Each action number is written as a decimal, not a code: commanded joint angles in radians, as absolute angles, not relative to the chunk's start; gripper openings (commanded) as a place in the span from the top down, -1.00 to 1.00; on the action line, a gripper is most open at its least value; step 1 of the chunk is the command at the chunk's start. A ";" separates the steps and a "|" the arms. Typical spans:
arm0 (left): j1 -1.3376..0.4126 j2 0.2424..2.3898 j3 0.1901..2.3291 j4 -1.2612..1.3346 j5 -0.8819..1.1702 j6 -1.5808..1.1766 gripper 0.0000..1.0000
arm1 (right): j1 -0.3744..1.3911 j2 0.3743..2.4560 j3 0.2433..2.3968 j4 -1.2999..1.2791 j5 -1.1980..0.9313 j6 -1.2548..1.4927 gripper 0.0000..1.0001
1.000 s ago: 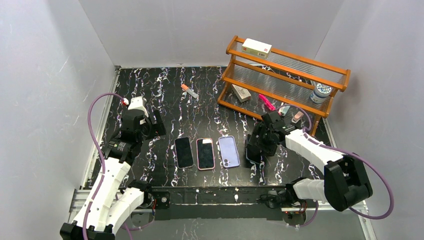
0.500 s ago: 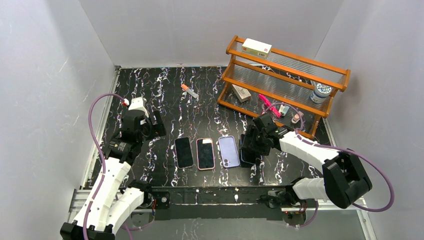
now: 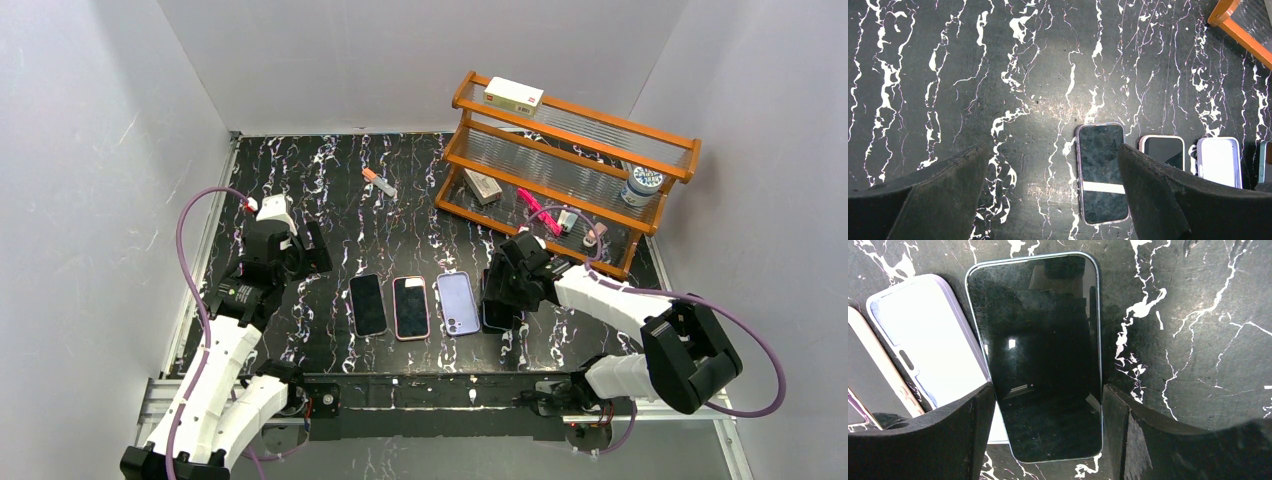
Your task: Put the phone into the phone case
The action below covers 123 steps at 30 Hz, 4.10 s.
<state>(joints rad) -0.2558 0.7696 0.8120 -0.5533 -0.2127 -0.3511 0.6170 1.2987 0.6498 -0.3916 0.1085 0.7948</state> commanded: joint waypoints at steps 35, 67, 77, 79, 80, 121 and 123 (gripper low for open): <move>-0.258 0.739 0.805 -0.554 -0.241 -0.352 -0.96 | 0.922 1.333 0.672 -0.158 0.222 0.830 0.30; -0.259 0.907 0.887 -0.481 0.328 -0.503 -0.79 | 0.761 1.232 0.745 -0.196 -0.048 0.663 -0.61; -0.435 1.021 0.725 -0.249 0.346 -0.742 -0.33 | 0.525 1.306 0.632 -0.072 -0.404 0.634 -0.14; -0.501 1.055 0.698 -0.212 0.290 -0.781 -0.29 | 0.511 1.343 0.620 -0.041 -0.456 0.643 -0.18; -0.535 1.068 0.685 -0.188 0.264 -0.800 -0.28 | 0.506 1.357 0.615 -0.023 -0.478 0.649 -0.18; -0.933 1.616 0.753 0.241 0.022 -0.885 -0.04 | 0.421 1.271 0.458 0.036 -0.457 0.751 0.19; -0.942 1.628 0.759 0.247 0.026 -0.887 -0.04 | 0.419 1.262 0.460 0.028 -0.451 0.754 0.18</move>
